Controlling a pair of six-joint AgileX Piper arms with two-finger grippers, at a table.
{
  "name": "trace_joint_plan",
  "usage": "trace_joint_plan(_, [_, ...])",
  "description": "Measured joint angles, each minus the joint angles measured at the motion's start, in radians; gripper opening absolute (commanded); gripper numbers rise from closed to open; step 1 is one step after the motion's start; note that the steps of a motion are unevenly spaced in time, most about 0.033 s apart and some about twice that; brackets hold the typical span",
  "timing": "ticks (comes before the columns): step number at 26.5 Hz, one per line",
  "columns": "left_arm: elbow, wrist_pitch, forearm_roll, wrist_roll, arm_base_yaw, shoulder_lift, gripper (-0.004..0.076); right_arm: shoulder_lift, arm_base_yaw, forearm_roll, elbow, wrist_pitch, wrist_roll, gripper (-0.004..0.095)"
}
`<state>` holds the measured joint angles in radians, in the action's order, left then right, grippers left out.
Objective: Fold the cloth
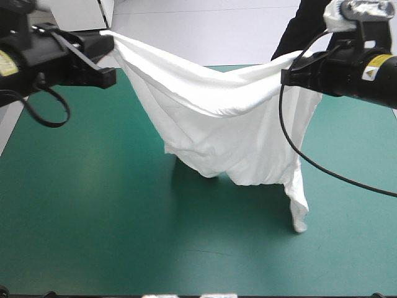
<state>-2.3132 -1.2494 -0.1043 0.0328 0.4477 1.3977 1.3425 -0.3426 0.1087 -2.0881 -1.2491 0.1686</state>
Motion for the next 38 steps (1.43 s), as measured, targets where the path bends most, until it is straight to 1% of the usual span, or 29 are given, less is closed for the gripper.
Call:
trace_joint_plan(1, [-0.093,0.001,-0.014,0.009,0.000,-0.002,-0.0010,-0.001,0.000,0.024,-0.071,0.000,-0.002,-0.0014])
trace_joint_plan(4, [-0.235,0.017,-0.064,0.033,0.000,-0.006,-0.0010,-0.005,0.000,0.069,-0.219,0.000,-0.016,-0.0011])
trace_joint_plan(7, [-0.349,0.097,-0.108,0.058,0.000,-0.014,-0.0010,-0.012,0.000,0.087,-0.372,0.000,-0.026,-0.0011])
trace_joint_plan(9, [-0.377,0.149,-0.134,0.068,0.000,-0.020,-0.0010,-0.017,0.000,0.092,-0.443,0.000,-0.026,-0.0011])
trace_joint_plan(11, [-0.384,0.165,-0.149,0.073,0.000,-0.021,-0.0010,-0.020,0.000,0.103,-0.474,0.000,-0.026,-0.0011])
trace_joint_plan(18, [-0.387,0.173,-0.155,0.083,0.000,-0.004,-0.0010,-0.009,0.000,0.112,-0.488,0.000,-0.027,-0.0011])
trace_joint_plan(21, [-0.387,0.145,-0.109,0.087,0.000,0.029,-0.0010,0.021,0.000,0.110,-0.475,0.000,-0.027,-0.0012])
trace_joint_plan(23, [-0.390,0.091,-0.063,0.088,0.000,0.068,-0.0010,0.044,0.000,0.095,-0.437,0.000,-0.026,-0.0013])
trace_joint_plan(26, [-0.390,0.001,0.000,0.088,0.000,0.161,-0.0010,0.068,0.000,0.051,-0.320,0.000,-0.016,-0.0013])
trace_joint_plan(29, [-0.363,0.000,0.045,0.070,0.000,0.275,-0.0010,0.083,0.000,0.010,-0.140,0.000,-0.014,-0.0017])
trace_joint_plan(33, [-0.293,0.000,0.077,0.063,0.000,0.427,-0.0010,0.101,0.000,-0.050,0.150,0.008,-0.012,-0.0017])
trace_joint_plan(36, [-0.253,0.000,0.081,0.061,0.000,0.538,-0.0010,0.122,0.000,-0.096,0.332,0.082,-0.012,-0.0017])
trace_joint_plan(38, [-0.246,0.000,0.081,0.058,0.000,0.606,-0.0010,0.142,0.002,-0.116,0.399,0.137,-0.011,-0.0018])
